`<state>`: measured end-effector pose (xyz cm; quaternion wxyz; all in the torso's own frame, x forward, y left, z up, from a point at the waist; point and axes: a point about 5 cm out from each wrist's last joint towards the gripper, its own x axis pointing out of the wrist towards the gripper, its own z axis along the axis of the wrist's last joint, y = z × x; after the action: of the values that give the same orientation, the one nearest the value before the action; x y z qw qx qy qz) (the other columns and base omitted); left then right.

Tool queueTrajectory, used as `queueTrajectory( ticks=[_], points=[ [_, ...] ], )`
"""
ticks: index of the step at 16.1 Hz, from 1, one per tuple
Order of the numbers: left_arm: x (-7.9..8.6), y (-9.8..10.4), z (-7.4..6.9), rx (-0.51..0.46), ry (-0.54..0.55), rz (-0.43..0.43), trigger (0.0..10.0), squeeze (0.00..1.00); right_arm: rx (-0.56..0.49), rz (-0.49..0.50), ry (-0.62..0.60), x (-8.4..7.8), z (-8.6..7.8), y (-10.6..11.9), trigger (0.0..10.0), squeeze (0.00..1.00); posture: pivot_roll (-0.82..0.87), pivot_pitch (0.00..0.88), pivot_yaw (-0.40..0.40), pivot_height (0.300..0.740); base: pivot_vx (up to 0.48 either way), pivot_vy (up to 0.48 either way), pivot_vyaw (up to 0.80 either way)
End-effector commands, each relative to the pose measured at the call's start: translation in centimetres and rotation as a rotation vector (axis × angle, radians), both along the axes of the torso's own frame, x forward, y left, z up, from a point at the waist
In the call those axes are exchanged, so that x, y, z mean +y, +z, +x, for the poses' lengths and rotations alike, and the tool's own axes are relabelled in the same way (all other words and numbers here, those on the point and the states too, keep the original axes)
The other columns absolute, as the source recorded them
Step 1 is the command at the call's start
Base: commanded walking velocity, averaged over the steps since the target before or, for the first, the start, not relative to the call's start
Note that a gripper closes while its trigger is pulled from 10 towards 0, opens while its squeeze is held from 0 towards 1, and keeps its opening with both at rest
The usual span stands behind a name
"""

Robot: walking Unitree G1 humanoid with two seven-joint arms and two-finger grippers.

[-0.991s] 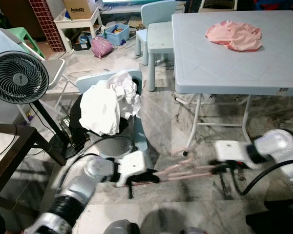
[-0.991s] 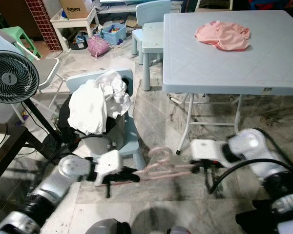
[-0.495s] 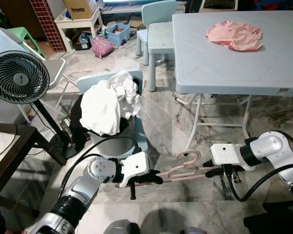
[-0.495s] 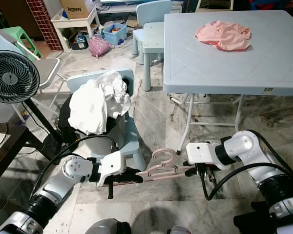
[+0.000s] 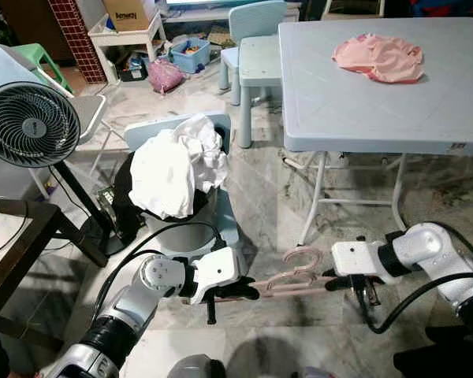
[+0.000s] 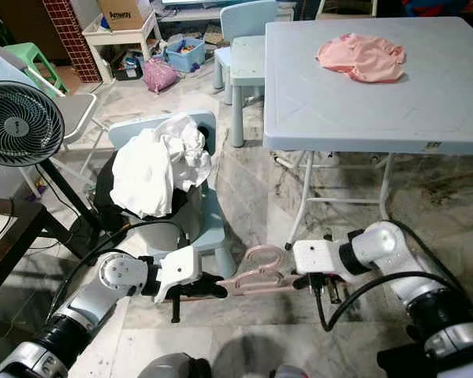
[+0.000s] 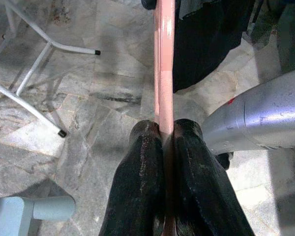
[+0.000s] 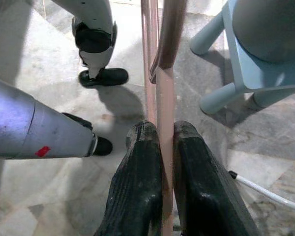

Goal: Hang hanger

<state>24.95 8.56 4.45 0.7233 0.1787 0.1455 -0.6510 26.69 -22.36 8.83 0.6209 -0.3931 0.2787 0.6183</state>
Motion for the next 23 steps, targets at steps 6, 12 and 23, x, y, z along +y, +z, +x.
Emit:
queueTrajectory(
  ticks=[6,12,23],
  points=[
    [-0.2,0.7,0.5,-0.032,-0.011,-0.012,10.0,0.0,0.014,-0.028,-0.002,-0.1,-0.4,-1.2,10.0,0.0,-0.06,0.0,0.091,0.74,0.0,0.0,0.0],
    [-0.1,0.5,0.4,-0.03,-0.016,-0.003,10.0,0.0,0.008,-0.036,-0.027,-0.3,0.0,-1.3,0.0,0.0,-0.06,0.0,0.091,0.74,0.0,0.0,0.0],
    [1.2,1.7,2.5,-0.224,0.168,0.02,10.0,1.0,-0.339,-0.227,-0.131,-1.7,3.6,-1.2,0.0,0.0,-0.05,0.0,0.064,0.74,0.0,0.0,0.0]
  ],
)
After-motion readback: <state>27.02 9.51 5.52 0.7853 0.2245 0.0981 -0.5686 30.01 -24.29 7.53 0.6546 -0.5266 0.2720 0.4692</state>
